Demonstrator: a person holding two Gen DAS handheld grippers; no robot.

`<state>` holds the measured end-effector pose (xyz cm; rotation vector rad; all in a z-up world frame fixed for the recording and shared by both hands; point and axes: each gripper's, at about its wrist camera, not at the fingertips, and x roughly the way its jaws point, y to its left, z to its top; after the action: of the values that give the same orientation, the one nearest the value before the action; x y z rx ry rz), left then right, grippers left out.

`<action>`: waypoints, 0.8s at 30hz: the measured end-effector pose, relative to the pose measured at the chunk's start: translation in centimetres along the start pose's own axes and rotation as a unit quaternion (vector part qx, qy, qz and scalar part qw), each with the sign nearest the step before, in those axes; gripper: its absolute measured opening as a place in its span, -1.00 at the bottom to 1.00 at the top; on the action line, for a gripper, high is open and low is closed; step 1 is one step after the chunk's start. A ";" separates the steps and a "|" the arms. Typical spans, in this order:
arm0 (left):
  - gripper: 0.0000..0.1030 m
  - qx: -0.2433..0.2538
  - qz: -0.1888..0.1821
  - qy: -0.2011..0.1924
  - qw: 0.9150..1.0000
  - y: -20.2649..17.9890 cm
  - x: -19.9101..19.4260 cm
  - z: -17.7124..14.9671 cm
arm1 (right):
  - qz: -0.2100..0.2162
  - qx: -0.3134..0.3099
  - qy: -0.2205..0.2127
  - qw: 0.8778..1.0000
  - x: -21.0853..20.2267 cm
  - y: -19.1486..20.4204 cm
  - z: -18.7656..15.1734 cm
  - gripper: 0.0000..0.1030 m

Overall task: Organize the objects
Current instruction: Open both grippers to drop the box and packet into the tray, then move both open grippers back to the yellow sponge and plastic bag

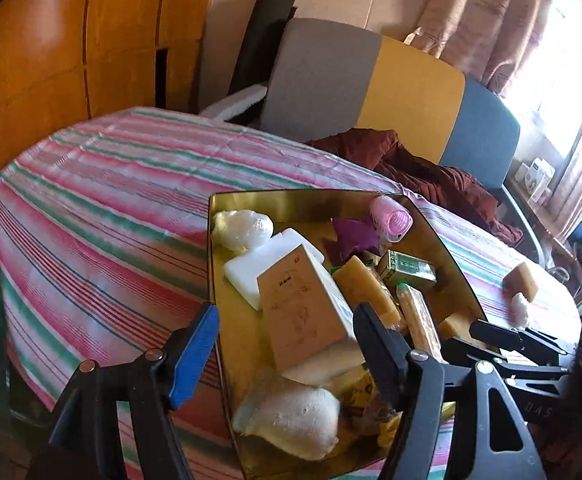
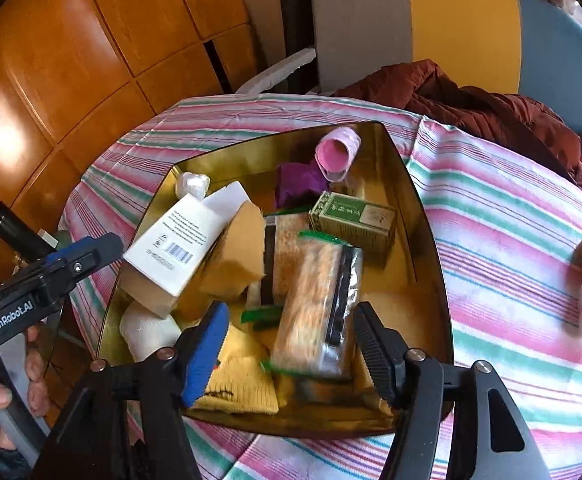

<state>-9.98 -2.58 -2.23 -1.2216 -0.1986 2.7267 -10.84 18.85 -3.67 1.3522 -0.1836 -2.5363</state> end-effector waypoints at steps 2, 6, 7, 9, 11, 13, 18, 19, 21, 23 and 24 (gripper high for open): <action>0.37 0.012 0.010 -0.010 1.000 -0.4 -0.8 -0.2 | 0.002 0.001 -0.003 1.000 -0.3 0.0 -0.4 0.32; 0.37 0.029 0.023 -0.030 0.999 -1.1 -2.2 -0.6 | 0.001 0.001 -0.008 1.000 -1.0 0.0 -1.1 0.36; 0.37 0.033 0.024 -0.037 0.998 -1.3 -2.6 -0.7 | 0.001 -0.001 -0.009 1.000 -1.2 0.0 -1.2 0.38; 0.37 0.040 0.024 -0.043 0.998 -1.7 -3.1 -0.8 | 0.000 -0.001 -0.011 1.000 -1.6 0.1 -1.6 0.45; 0.37 0.048 0.023 -0.045 0.998 -2.0 -3.6 -1.0 | 0.001 0.003 -0.013 1.000 -1.9 0.1 -1.9 0.48; 0.37 0.055 0.022 -0.048 0.997 -2.4 -3.9 -1.2 | 0.000 0.003 -0.015 1.000 -2.2 0.0 -2.1 0.49; 0.37 0.071 0.015 -0.056 0.996 -3.4 -4.7 -1.5 | -0.006 0.011 -0.026 1.000 -3.4 -0.4 -2.6 0.51; 0.37 0.076 0.014 -0.057 0.995 -3.7 -4.8 -1.6 | -0.008 0.012 -0.029 0.999 -3.6 -0.6 -2.7 0.52; 0.37 0.082 0.010 -0.058 0.995 -4.1 -5.0 -1.7 | -0.011 0.017 -0.034 0.999 -4.1 -0.9 -2.9 0.53; 0.37 0.089 0.006 -0.058 0.994 -4.6 -5.1 -1.8 | -0.013 0.023 -0.038 0.999 -4.5 -1.4 -3.1 0.53; 0.37 0.092 0.004 -0.057 0.994 -4.8 -5.1 -1.9 | -0.016 0.026 -0.040 0.999 -4.7 -1.6 -3.2 0.53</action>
<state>-4.85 1.32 1.12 -1.0210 0.0448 2.7522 -5.97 21.78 -2.09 1.2824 -0.2468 -2.6307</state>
